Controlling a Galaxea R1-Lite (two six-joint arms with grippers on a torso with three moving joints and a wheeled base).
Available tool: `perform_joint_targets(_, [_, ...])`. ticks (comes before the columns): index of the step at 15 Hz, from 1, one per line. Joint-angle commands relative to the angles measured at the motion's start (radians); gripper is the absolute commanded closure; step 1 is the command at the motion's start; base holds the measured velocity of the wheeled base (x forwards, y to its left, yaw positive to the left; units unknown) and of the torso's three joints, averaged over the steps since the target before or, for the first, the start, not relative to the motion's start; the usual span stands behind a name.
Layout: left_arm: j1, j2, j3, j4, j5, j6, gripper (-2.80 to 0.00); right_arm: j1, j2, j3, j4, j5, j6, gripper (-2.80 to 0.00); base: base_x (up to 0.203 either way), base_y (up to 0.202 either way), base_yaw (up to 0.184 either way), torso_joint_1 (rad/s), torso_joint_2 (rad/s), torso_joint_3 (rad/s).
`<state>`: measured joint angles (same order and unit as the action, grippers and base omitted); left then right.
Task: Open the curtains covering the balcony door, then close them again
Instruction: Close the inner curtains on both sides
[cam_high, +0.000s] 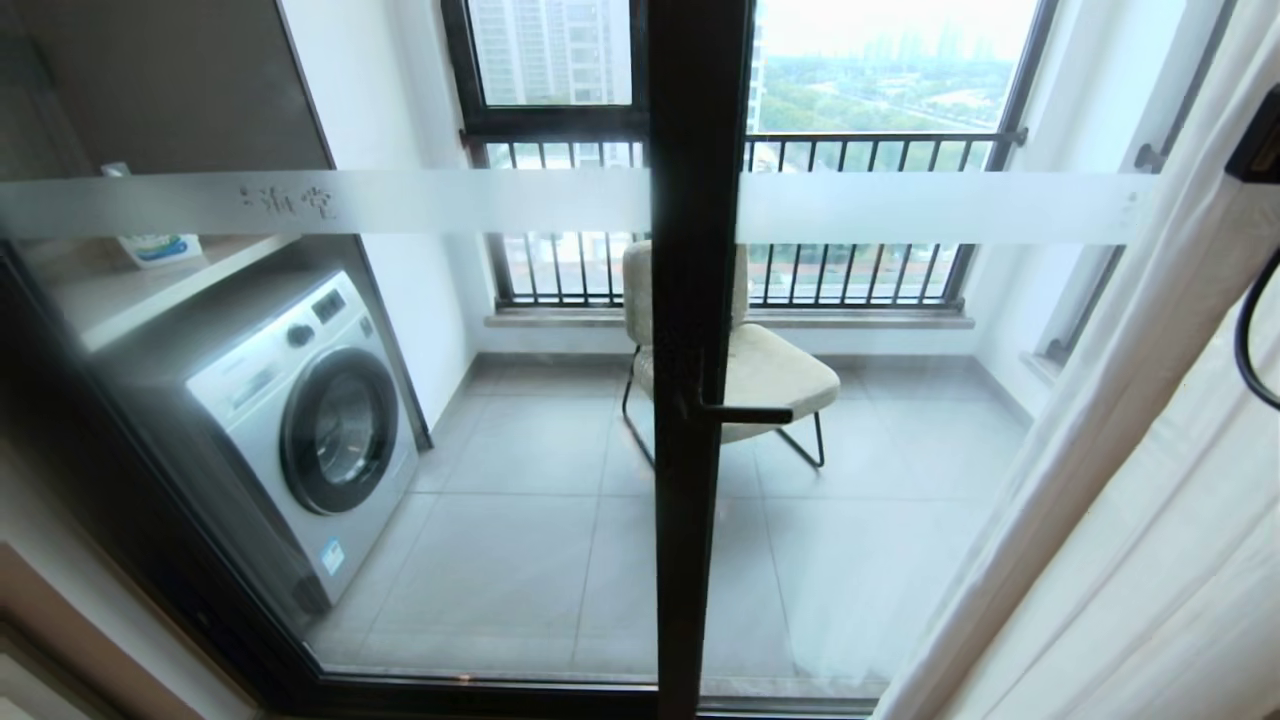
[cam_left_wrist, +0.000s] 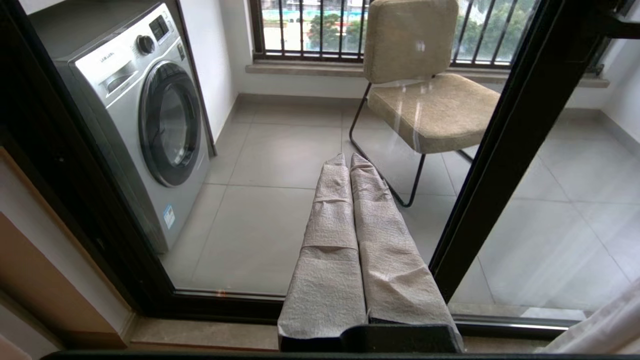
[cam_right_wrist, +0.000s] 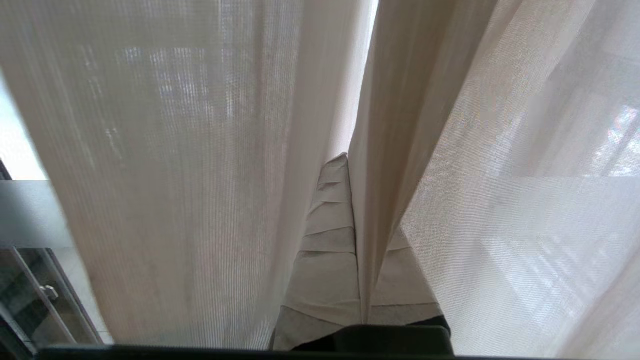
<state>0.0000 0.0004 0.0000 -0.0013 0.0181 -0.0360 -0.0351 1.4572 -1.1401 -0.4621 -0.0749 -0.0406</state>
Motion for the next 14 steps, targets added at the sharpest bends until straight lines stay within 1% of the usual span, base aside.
perform_joint_targets(1, [0.000, 0.000, 0.000, 0.000, 0.000, -0.001, 0.00, 0.000, 0.011, -0.009, -0.003, 0.000, -0.001, 0.00, 0.000, 0.190, 0.000, 0.002, 0.00, 0.002])
perform_joint_targets(8, [0.000, 0.000, 0.000, 0.000, 0.000, -0.001, 0.00, 0.000, 0.054, -0.075, -0.001, 0.000, -0.001, 0.00, 0.000, 0.190, -0.001, 0.002, 0.00, 0.002])
perform_joint_targets(14, [0.000, 0.000, 0.000, 0.000, 0.002, 0.001, 0.00, 0.000, 0.052, -0.073, 0.000, 0.000, -0.001, 0.00, 0.000, 0.191, 0.000, 0.004, 0.00, 0.003])
